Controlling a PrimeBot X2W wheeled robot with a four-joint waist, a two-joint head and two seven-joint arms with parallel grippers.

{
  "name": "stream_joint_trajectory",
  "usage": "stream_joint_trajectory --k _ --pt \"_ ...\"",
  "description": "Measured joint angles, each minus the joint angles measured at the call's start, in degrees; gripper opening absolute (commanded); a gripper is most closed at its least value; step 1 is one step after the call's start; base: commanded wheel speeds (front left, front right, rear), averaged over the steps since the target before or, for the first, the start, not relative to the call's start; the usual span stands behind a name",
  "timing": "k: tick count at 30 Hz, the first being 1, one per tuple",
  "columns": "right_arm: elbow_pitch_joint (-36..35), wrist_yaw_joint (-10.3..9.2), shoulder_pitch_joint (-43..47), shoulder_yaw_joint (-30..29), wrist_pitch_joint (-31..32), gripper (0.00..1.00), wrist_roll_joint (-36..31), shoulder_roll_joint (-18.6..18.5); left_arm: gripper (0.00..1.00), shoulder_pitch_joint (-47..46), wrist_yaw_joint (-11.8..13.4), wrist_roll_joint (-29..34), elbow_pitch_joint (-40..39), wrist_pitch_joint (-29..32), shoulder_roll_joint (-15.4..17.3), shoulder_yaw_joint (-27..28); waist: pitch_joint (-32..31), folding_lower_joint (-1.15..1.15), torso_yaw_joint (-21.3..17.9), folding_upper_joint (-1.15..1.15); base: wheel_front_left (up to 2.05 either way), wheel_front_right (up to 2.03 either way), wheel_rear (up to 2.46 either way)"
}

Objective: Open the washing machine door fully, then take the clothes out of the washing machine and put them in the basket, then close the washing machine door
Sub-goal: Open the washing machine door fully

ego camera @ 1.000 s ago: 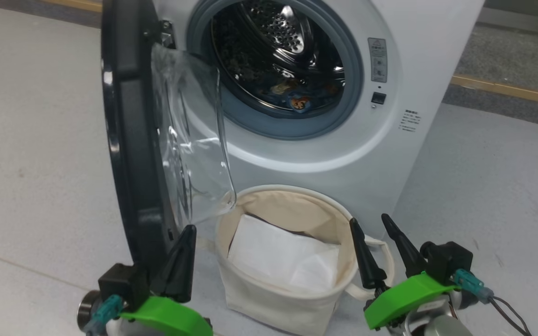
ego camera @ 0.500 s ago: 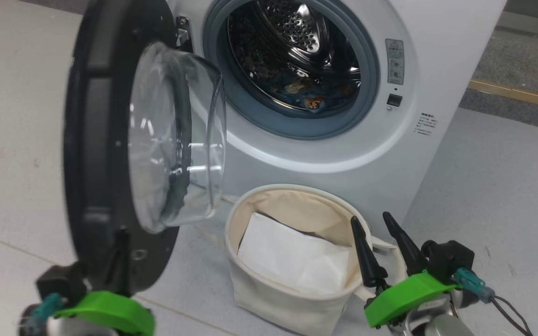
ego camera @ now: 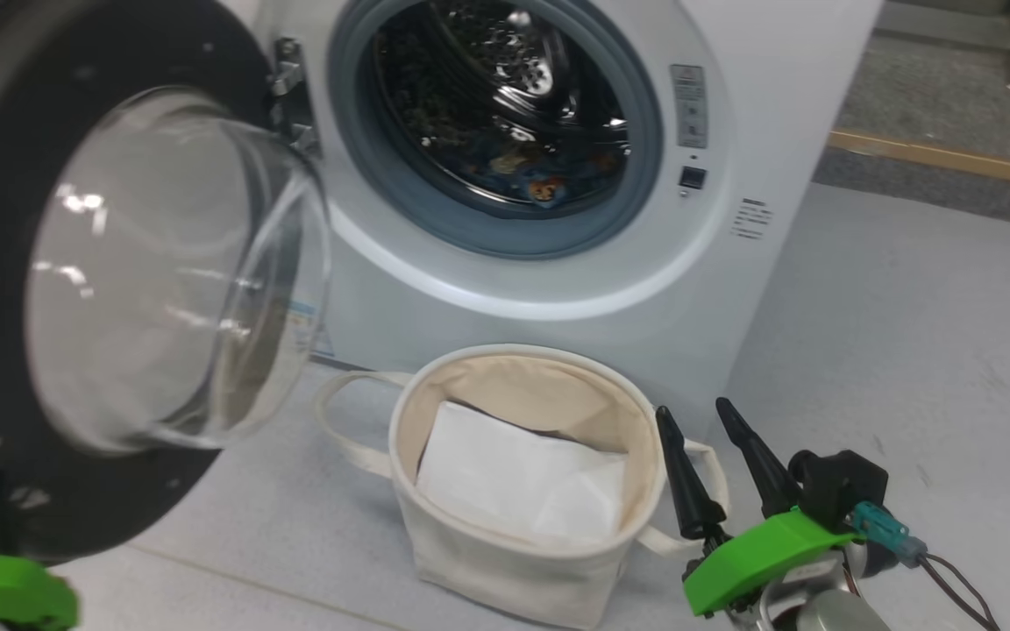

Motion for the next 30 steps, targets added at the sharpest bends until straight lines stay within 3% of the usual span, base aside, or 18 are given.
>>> stream_joint_trajectory --k 7,13,17,26,27,28,30 --pt "0.0 0.00 -0.1 0.0 0.1 1.00 0.0 -0.1 0.00 -3.9 -3.8 -2.2 9.3 -3.2 3.1 2.7 0.3 0.00 -2.3 0.00 0.00 0.00 0.00" --pt "0.3 0.00 -0.1 0.0 0.1 1.00 0.1 -0.2 0.00 -5.6 -5.9 -2.8 13.1 -5.1 3.3 3.0 0.0 0.00 -2.2 0.00 0.00 0.00 0.00" --pt "0.5 0.00 -0.1 0.0 0.0 1.00 0.1 -0.2 0.00 -5.5 -6.5 -2.8 12.0 -5.5 2.8 1.6 -0.2 0.00 -1.2 0.00 0.00 0.00 0.00" --pt "1.2 0.00 -0.1 -0.1 -0.3 1.00 0.6 -0.1 0.00 -0.2 -5.6 -2.5 -0.8 -4.8 -0.8 -1.9 -0.5 0.00 1.8 0.00 0.00 0.00 0.00" --pt "1.3 0.00 -0.1 -0.1 -0.3 1.00 0.6 -0.1 0.93 1.0 -5.3 -2.3 -2.3 -4.6 -1.1 -2.3 -0.5 0.00 2.0 0.00 0.00 0.00 0.00" --pt "1.3 0.00 -0.1 -0.1 -0.4 1.00 0.6 0.0 1.00 2.0 -5.0 -2.0 -3.7 -4.5 -1.4 -2.5 -0.5 0.00 2.2 0.00 0.00 0.00 0.00" --pt "1.4 0.00 -0.1 -0.1 -0.6 1.00 0.6 0.0 1.00 3.3 -4.2 -1.6 -6.2 -4.5 -1.4 -2.8 -0.5 0.00 2.5 0.00 0.00 0.00 0.00"
